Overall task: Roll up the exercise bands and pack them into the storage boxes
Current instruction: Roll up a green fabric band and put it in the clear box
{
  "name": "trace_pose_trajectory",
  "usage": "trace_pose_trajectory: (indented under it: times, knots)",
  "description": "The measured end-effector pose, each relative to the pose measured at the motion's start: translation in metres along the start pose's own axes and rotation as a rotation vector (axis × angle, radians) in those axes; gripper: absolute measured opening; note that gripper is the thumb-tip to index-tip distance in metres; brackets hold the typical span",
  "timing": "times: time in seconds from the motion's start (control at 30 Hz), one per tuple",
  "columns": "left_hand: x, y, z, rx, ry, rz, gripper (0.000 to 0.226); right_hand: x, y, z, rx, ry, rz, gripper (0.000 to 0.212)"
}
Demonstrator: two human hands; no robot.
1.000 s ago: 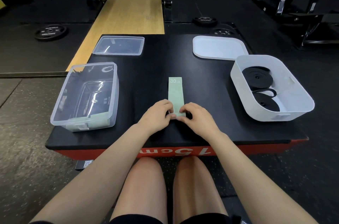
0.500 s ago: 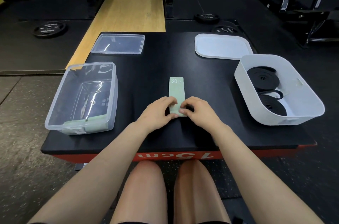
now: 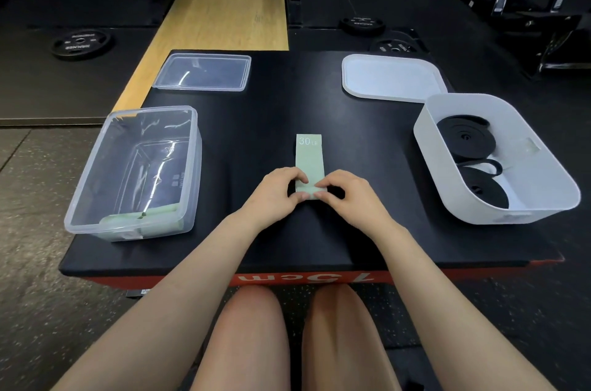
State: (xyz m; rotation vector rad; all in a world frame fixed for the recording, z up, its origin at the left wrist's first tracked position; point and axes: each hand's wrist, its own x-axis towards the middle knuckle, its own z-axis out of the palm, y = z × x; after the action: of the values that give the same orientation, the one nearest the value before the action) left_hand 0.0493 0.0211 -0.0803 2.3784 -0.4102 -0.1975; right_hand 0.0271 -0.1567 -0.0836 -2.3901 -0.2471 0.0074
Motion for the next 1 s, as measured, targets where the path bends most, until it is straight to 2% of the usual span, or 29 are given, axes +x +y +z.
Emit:
trace_pose_trajectory:
  times: [0.2, 0.33, 0.47, 0.73, 0.87, 1.0]
  knots:
    - [0.007, 0.002, -0.002, -0.074, 0.01, -0.025, 0.017, 0.011, 0.0, 0.001, -0.02, 0.023, -0.014, 0.02]
    - [0.016, 0.006, -0.003, -0.036, 0.059, -0.034, 0.004, 0.018, -0.002, 0.005, -0.025, 0.087, -0.035, 0.009]
    - [0.024, 0.005, -0.003, -0.006, 0.115, -0.046, 0.002, 0.02, 0.002, 0.007, -0.104, 0.061, -0.028, 0.022]
    - [0.025, -0.006, -0.002, -0.07, 0.107, 0.006, 0.016, 0.044, -0.002, 0.007, -0.017, 0.089, 0.147, 0.022]
    - [0.036, -0.007, -0.004, -0.055, 0.12, -0.005, 0.012, 0.045, -0.003, 0.008, -0.067, 0.183, 0.06, 0.017]
    - [0.046, -0.004, -0.009, -0.038, 0.12, -0.01, 0.013, 0.042, 0.004, 0.008, -0.088, 0.155, -0.008, 0.019]
